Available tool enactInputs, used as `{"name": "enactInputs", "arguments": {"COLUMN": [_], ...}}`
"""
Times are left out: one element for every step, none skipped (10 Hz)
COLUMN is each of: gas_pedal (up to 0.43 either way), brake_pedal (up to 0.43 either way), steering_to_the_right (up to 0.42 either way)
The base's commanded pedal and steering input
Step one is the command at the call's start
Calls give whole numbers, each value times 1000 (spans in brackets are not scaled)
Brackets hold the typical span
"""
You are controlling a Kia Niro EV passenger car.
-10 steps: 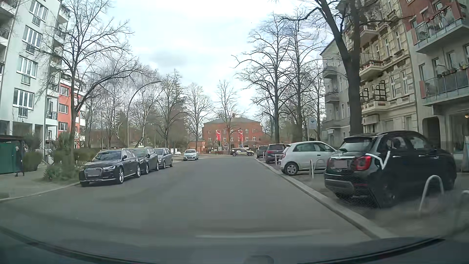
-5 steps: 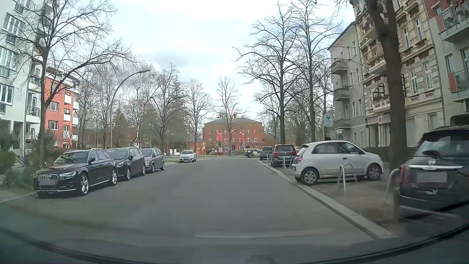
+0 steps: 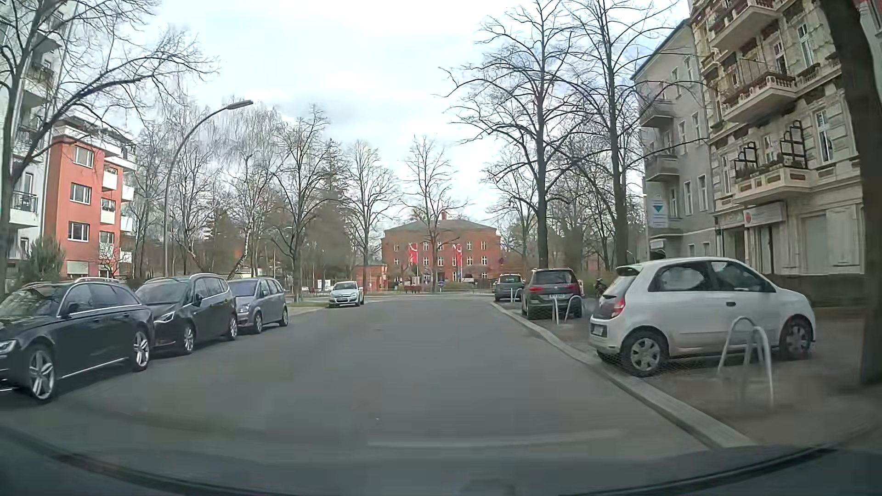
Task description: Follow the waypoints while adhering to traffic rules and regulations
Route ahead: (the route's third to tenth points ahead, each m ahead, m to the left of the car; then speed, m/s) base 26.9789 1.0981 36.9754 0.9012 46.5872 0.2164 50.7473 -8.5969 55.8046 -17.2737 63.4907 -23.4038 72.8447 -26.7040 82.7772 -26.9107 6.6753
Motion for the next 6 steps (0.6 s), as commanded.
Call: {"name": "enactInputs", "arguments": {"gas_pedal": [0, 0, 0, 0, 0, 0], "brake_pedal": [0, 0, 0, 0, 0, 0], "steering_to_the_right": [-6, -6, -6, -6, -6, -6]}}
